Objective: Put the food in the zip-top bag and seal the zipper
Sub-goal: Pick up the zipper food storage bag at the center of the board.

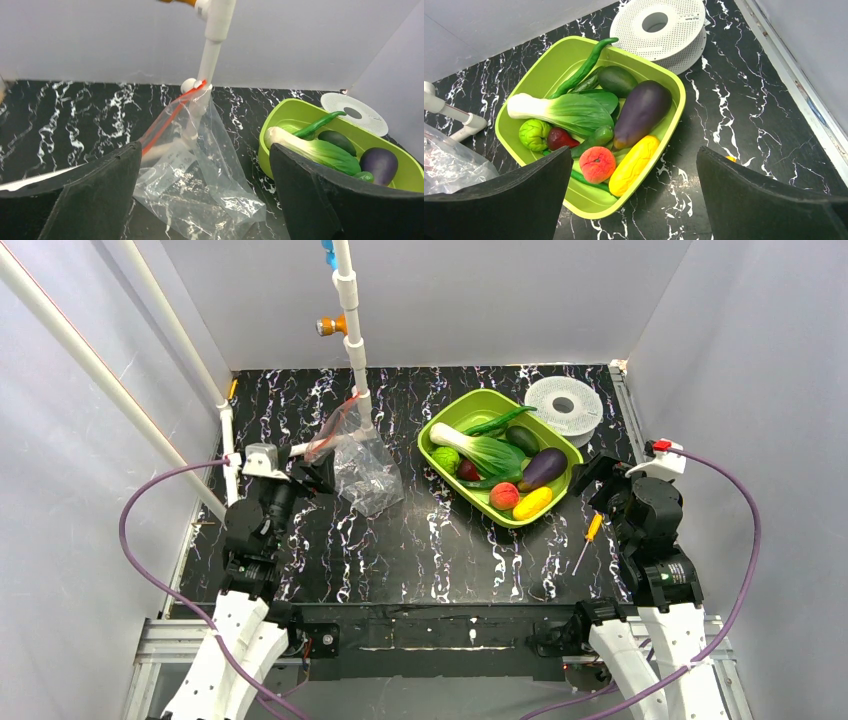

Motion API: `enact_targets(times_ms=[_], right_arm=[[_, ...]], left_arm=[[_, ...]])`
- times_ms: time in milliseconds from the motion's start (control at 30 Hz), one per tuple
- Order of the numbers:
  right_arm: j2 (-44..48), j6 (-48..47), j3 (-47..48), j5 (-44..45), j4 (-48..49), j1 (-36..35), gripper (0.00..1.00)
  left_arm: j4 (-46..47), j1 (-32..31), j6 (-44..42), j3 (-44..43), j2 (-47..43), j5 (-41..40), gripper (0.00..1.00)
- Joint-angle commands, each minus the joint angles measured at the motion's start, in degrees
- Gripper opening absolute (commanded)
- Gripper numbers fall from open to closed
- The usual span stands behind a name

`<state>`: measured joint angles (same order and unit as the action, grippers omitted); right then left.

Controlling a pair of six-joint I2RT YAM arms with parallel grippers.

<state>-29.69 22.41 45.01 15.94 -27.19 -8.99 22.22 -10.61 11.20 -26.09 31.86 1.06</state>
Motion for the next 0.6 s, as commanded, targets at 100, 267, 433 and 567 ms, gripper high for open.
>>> enact_targets(times_ms=[100,267,433,567], right_arm=[[0.0,-1.1,3.0,-0.6,-0.1,0.3,1.00],[-0.4,2.7,1.6,-4.0,1.2,0.3,1.00],[-1.4,4.8,1.8,-10.2,2.6,0.2,1.00],[-8.1,3.6,6.6,-21.8,0.8,0.2,1.00]], left_arm=[[-5.3,0.2,10.3,-6.7,4.6,-6.6,0.99],[-16.5,0.2,15.0,-11.2,6.2,-12.8,1.00],[-20.5,0.2,15.4,-11.7,5.3,-10.9,1.00],[-21.3,0.2,12.1,-14.8,7.6,0.3,1.00]])
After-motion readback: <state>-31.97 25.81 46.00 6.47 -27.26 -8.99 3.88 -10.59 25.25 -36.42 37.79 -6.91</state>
